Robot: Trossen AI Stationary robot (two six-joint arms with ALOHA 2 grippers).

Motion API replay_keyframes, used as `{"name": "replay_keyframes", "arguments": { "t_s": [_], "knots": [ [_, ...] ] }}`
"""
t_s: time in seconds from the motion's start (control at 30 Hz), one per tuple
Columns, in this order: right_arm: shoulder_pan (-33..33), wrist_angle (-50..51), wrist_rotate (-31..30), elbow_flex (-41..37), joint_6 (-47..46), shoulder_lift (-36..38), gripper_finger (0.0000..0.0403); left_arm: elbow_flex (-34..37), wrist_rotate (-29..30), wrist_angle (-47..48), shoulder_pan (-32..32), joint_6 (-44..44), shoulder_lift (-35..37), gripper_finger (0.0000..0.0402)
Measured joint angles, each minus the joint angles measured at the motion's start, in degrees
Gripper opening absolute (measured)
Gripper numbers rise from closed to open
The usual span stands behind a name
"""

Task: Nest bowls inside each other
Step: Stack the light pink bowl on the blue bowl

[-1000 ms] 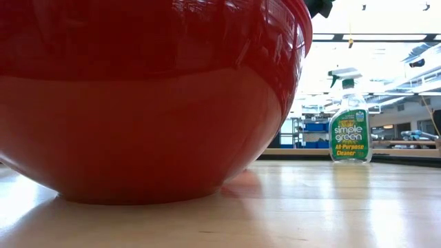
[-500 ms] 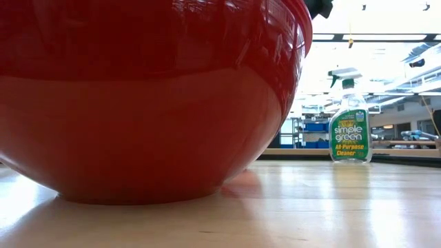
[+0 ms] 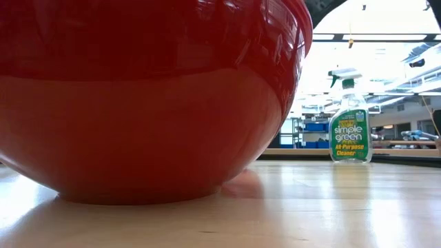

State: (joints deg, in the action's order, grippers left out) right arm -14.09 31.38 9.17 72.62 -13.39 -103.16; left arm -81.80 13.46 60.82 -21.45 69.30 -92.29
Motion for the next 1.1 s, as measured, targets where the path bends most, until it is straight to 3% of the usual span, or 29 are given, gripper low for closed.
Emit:
{"name": "replay_keyframes", "arguments": {
  "t_s": [0.2, 0.4, 0.9, 1.1],
  "knots": [
    [-0.35, 0.03, 2.29, 0.0, 2.35, -4.31, 0.0227, 0.0, 11.0, 5.06, 0.15, -2.18, 7.46, 0.0249],
    [0.09, -0.55, 2.14, 0.02, 3.09, -6.62, 0.0193, 0.0, 17.46, 9.45, 0.72, -1.5, 12.11, 0.0249],
    [0.68, -1.76, 0.11, 0.02, 2.47, -8.41, 0.0054, 0.02, 18.25, 11.95, 0.62, -1.53, 12.59, 0.0249],
    [0.05, 0.02, 4.08, 0.02, 2.46, -6.87, 0.002, 0.02, 16.74, 11.73, 0.17, -2.93, 12.59, 0.0249]
  ]
}}
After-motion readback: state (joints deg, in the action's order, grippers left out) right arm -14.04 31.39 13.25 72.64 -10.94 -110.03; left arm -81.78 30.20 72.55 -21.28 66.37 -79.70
